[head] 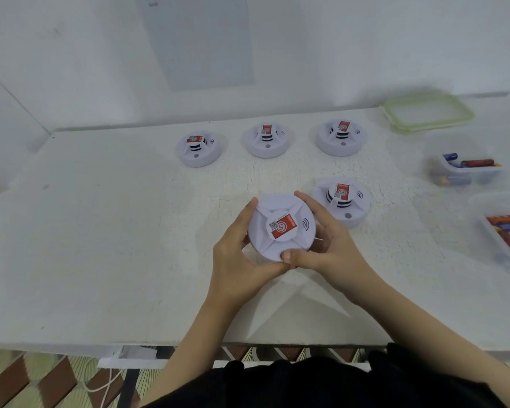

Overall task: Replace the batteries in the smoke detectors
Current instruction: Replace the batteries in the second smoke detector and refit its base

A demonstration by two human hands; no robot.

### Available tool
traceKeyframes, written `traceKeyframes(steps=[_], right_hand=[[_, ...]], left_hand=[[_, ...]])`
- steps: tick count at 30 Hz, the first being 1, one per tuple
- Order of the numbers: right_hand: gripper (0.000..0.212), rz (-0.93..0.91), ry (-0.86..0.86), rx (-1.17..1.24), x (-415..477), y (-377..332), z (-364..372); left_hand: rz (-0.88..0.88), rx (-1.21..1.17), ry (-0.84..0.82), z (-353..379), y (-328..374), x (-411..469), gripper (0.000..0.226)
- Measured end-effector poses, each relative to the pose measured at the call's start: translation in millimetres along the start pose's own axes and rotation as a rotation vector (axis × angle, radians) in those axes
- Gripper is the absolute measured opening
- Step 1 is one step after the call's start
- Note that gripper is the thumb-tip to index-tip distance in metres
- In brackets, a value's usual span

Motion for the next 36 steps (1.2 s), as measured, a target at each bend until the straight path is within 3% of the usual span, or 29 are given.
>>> traceKeyframes(steps=[25, 32, 36], right_hand=[[0.085, 0.016, -0.036, 0.052, -7.1, 9.4, 4.8], [0.065, 0.091, -0.099, 0.203, -10.8, 14.0, 3.1], [0.066, 0.101, -0.107, 0.199, -11.9, 15.7, 2.8]], left_hand=[[-0.006, -0.024, -0.003, 0.6, -7.7, -8.4, 0.083], [-0.022, 0.013, -0.019, -1.4, -16.7, -8.7, 0.095], [-0.017, 0.009, -0.030, -0.3, -17.0, -8.6, 0.097]])
Point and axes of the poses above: each hand's wrist, its own x-axis towards the middle knuckle, its own z-axis out of the palm, y = z × x, the point moved 7 cm from there along x, towards the middle knuckle, and after that the axes turned 6 degrees about -x, right-handed, at the moved point
